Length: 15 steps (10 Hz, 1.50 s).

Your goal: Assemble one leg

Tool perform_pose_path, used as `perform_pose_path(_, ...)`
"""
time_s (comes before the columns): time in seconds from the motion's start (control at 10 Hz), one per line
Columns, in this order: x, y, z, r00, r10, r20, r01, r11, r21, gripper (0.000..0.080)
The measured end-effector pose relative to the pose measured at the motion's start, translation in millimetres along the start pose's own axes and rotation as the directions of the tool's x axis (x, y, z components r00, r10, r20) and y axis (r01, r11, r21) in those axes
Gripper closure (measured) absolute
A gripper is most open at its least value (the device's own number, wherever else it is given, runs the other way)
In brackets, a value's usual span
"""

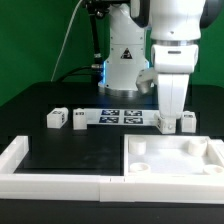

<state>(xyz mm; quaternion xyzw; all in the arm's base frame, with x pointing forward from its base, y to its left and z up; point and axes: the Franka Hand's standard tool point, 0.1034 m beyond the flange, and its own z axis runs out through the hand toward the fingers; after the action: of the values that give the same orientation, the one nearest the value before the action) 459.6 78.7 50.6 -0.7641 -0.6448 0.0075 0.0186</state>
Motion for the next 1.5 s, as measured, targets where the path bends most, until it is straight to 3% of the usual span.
perform_pose_path(0.2, 2.3, -14.8, -16.1, 0.996, 0.086, 0.009, -0.086, 0.996, -0.017, 0.015)
perform_pose_path(0.4, 1.0, -14.9, -12.4, 0.993, 0.119, 0.008, -0.119, 0.993, -0.009, 0.015)
perform_pose_path(0.7, 2.2, -15.6, -12.2, 0.916, 0.401, 0.004, -0.401, 0.916, -0.01, 0.015)
perform_pose_path(0.8, 5.0, -17.8, -11.9, 0.811, 0.585, -0.006, -0.585, 0.811, -0.003, 0.015)
perform_pose_path(0.9, 10.3, -29.2, -9.3, 0.66, 0.751, -0.02, -0.751, 0.66, 0.005, 0.015)
perform_pose_path(1.2, 26.2, -46.4, -1.9, 0.302, 0.953, 0.006, -0.952, 0.302, 0.057, 0.015)
perform_pose_path(1.3, 28.6, -48.3, -1.3, 0.234, 0.972, 0.011, -0.97, 0.233, 0.071, 0.015)
perform_pose_path(1.5, 28.0, -50.7, -1.5, 0.256, 0.965, 0.054, -0.965, 0.252, 0.071, 0.015)
